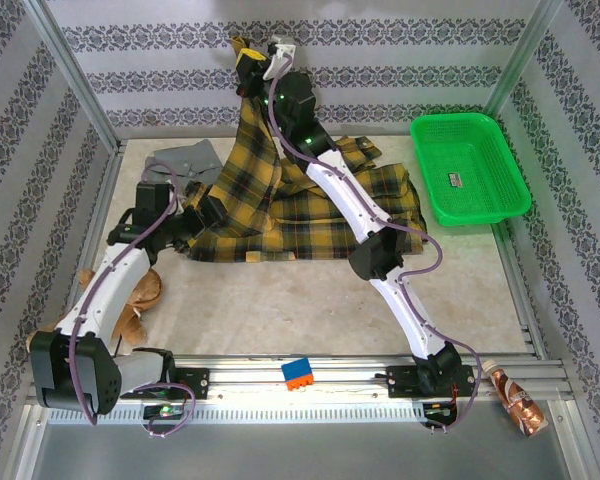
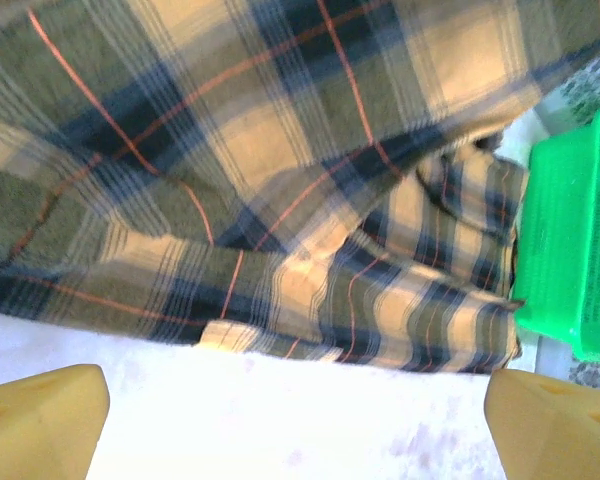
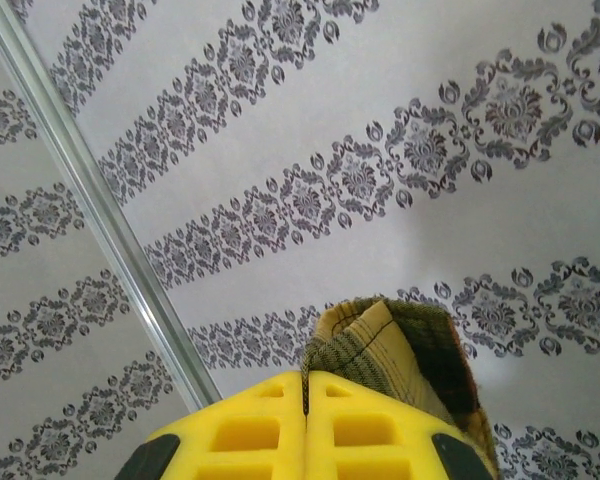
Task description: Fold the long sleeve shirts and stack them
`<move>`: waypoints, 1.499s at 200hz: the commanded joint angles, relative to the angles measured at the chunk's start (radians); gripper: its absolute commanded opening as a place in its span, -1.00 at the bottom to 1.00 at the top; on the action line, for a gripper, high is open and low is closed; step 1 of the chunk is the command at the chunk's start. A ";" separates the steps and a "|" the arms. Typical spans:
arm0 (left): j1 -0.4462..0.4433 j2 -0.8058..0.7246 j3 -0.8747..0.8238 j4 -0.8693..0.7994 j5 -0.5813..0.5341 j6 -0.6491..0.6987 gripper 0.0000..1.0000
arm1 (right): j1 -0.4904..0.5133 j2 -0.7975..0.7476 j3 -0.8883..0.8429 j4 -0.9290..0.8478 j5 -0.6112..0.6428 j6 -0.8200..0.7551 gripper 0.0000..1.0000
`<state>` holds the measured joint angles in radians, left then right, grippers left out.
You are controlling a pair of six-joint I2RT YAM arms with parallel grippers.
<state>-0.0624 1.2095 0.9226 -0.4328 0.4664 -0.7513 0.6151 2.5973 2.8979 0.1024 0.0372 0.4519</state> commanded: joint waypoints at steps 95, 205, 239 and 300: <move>-0.187 0.479 0.060 0.476 0.020 -0.192 0.41 | 0.029 -0.075 -0.044 0.002 -0.173 0.021 -1.00; -0.150 0.785 0.212 0.780 -0.002 -0.407 0.31 | 0.056 -0.181 -0.140 -0.073 -0.302 0.032 -1.00; -0.100 0.675 0.163 0.774 0.036 -0.393 0.43 | 0.050 -0.275 -0.267 -0.119 -0.386 0.046 -1.00; -0.049 0.297 -0.143 0.608 0.067 -0.391 0.91 | 0.034 -0.521 -0.686 -0.075 -0.387 -0.005 -1.00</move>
<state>-0.1284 1.6608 0.8619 0.2722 0.5240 -1.1419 0.6632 2.1647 2.2898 -0.0105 -0.3073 0.4648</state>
